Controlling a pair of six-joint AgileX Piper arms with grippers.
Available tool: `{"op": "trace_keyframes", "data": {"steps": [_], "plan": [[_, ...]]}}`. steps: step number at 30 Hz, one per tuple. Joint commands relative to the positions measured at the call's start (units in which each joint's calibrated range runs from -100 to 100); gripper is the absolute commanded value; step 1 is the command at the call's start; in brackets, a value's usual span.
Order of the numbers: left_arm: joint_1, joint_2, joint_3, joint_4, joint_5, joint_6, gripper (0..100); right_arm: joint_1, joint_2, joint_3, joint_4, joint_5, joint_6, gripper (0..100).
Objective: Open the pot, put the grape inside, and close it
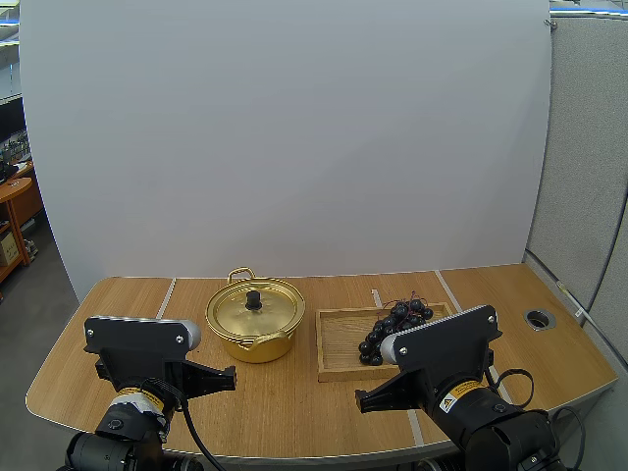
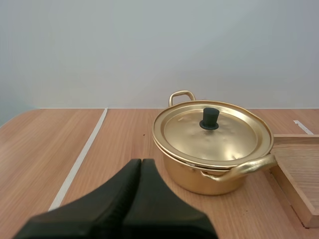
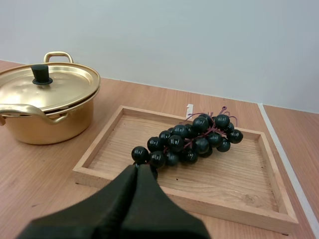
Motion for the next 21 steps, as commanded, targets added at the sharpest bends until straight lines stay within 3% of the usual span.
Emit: {"op": "trace_keyframes", "data": {"steps": [1, 10, 21], "plan": [[-0.24, -0.17, 0.13, 0.23, -1.18, -0.43, 0, -0.19, -0.37, 0.22, 0.26, -0.45, -0.02, 0], [-0.24, -0.17, -5.6, 0.23, -1.34, -0.79, 0, -0.19, -0.37, -1.91, 1.04, 2.31, -0.02, 0], [-0.24, -0.17, -23.28, 0.23, -1.34, -0.79, 0, -0.19, -0.37, -22.05, 1.53, 16.43, -0.02, 0]]}}
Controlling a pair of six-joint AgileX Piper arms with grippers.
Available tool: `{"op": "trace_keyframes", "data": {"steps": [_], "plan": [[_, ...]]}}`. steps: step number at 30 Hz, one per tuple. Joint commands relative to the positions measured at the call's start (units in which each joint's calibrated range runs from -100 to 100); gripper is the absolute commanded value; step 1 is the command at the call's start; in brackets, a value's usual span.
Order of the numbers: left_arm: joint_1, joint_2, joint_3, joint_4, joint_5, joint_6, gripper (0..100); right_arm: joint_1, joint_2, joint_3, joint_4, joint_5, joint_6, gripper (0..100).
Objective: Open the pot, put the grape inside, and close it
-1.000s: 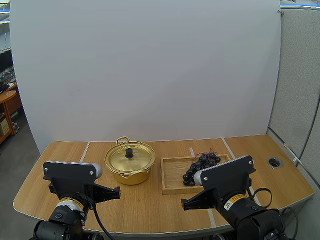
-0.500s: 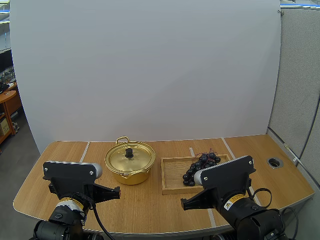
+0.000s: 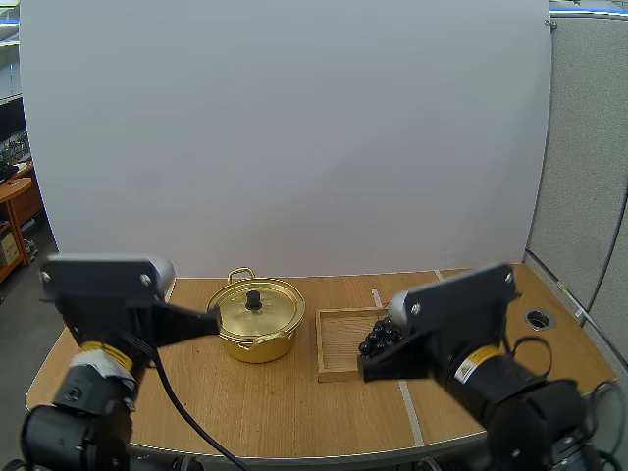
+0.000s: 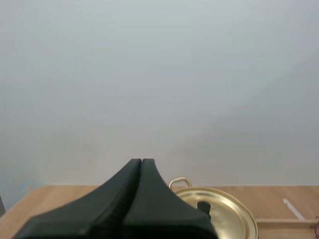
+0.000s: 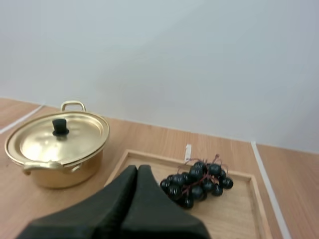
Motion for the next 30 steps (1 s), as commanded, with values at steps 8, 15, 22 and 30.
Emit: {"op": "trace_keyframes", "data": {"steps": [8, 15, 22, 30], "plan": [[-0.24, -0.17, -12.68, 0.23, 7.62, -0.79, 0, -0.19, -0.27, -19.84, 1.92, 14.92, -0.02, 0], [-0.24, -0.17, -16.45, 0.23, 19.69, -0.27, 0, -0.19, -0.27, -27.66, 4.31, 28.71, -0.02, 0], [-0.24, 5.83, -20.58, 0.07, 26.71, 4.11, 0, -0.19, 3.01, -28.44, 1.16, 30.6, 7.67, 0], [-0.24, 18.85, -26.26, -3.3, 26.55, 7.34, 0, -0.19, 16.03, -28.44, -1.81, 30.6, 7.79, 0]]}}
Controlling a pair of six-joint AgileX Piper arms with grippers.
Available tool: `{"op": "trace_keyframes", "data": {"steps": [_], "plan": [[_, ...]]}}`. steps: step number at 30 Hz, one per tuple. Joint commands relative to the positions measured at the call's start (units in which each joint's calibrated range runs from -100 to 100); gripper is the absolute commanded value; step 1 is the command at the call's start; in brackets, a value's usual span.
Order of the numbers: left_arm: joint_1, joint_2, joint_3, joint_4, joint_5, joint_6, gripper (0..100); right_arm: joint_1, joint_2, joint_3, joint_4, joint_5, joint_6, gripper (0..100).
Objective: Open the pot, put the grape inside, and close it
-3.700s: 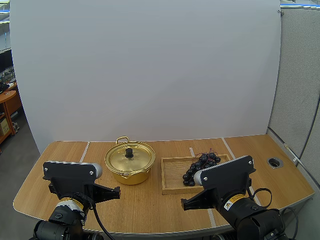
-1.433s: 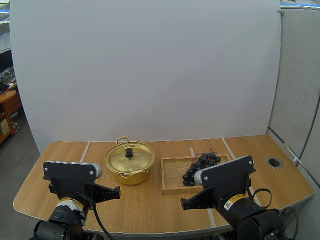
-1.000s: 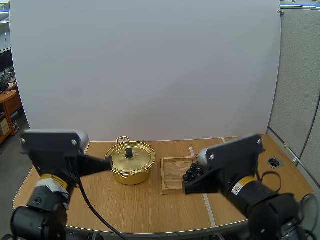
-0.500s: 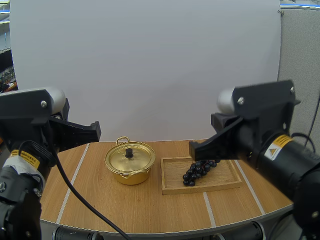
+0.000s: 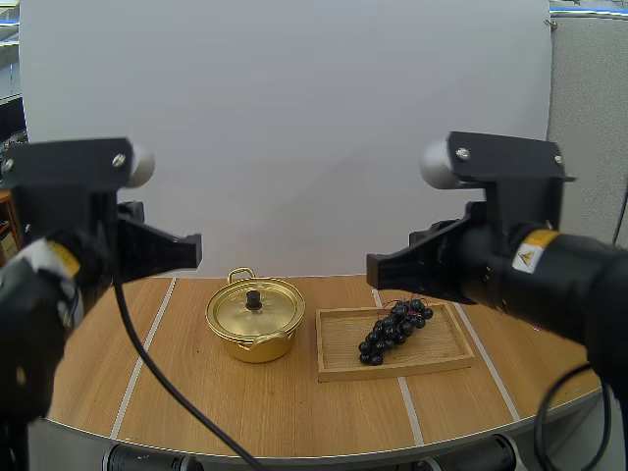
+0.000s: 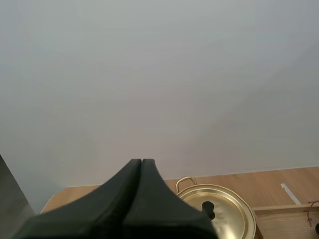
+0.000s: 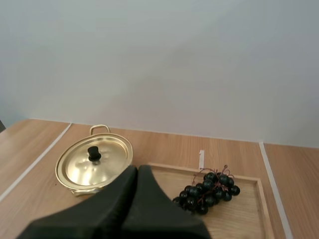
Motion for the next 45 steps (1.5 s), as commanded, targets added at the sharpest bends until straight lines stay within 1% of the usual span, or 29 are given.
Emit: {"op": "trace_keyframes", "data": {"steps": [1, 2, 3, 4, 5, 7, 8, 9, 10, 14, 16, 18, 21, 23, 26, 28, 33, 39, 42, 45], "plan": [[-0.24, 4.52, -2.61, -2.89, -0.64, 1.91, 0, -0.19, 4.03, -0.35, -1.68, -0.72, 0.32, 0], [-0.24, 5.88, -3.2, -3.14, -0.64, 1.92, 2, -0.19, 5.24, -0.35, -1.96, -0.72, 0.32, 1], [-0.24, 7.15, -3.7, -3.15, -0.64, 1.92, 5, -0.19, 6.29, -0.35, -2.25, -0.72, 0.32, 7], [-0.24, 8.36, -4.06, -3.15, -0.44, 1.92, 9, -0.19, 7.16, -0.35, -2.54, -0.72, 0.32, 18], [-0.24, 9.26, -4.22, -3.15, -0.44, 1.92, 13, -0.19, 7.66, -0.35, -2.67, -0.72, 0.32, 27], [-0.24, 11.29, -4.5, -3.15, 0.16, 1.83, 27, -0.19, 8.32, -0.35, -2.67, -0.91, 0.32, 53], [-0.24, 12.05, -4.5, -3.15, 0.17, 1.83, 34, -0.19, 8.46, -0.35, -2.67, -0.91, 0.32, 68], [-0.24, 12.92, -4.5, -3.15, 0.17, 1.83, 44, -0.19, 8.46, -0.35, -2.67, -0.91, 0.32, 86], [-0.24, 13.73, -4.5, -3.15, 0.17, 1.83, 53, -0.19, 8.46, -0.35, -2.67, -1.08, 0.32, 100], [-0.24, 16.61, -4.5, -3.15, 0.17, 4.97, 99, -0.19, 8.46, -0.35, -2.67, -1.08, 0.32, 100], [-0.24, 17.73, -4.5, -3.58, 0.17, 6.97, 100, -0.19, 8.46, -0.35, -2.56, -1.08, 0.32, 100], [-0.24, 18.95, -4.5, -5.35, 0.17, 9.96, 100, -0.19, 8.46, -0.35, -2.56, -1.08, 0.32, 100], [-0.24, 21.24, -4.5, -11.32, -0.02, 19.46, 100, -0.19, 8.46, -0.35, -2.56, -1.08, 0.32, 100], [-0.24, 23.48, -4.54, -17.04, 0.22, 25.65, 100, -0.19, 8.46, -0.35, -2.56, -1.08, 0.32, 100], [-0.24, 27.26, -5.57, -22.36, 3.2, 32.78, 100, -0.19, 8.46, -0.35, -2.56, -1.08, 0.32, 100], [-0.24, 30.61, -7.24, -24.34, 7.51, 35.53, 100, -0.19, 8.46, -0.35, -2.56, -1.08, 0.32, 100], [-0.24, 41.11, -14.3, -24.87, 16.34, 38.88, 100, -0.19, 8.46, -0.35, -2.56, -1.08, 0.43, 100], [-0.24, 52.98, -23.79, -23.89, 28.2, 41.09, 100, -0.19, 8.46, -0.35, -2.56, -1.08, 2.62, 100], [-0.77, 57.42, -27.07, -23.49, 31.06, 41.67, 100, -0.19, 8.46, -0.35, -2.56, -1.08, 2.62, 100], [-2.03, 61.36, -29.23, -21.35, 31.09, 41.67, 100, -0.19, 8.46, -0.35, -2.56, -1.08, 2.62, 100]]}}
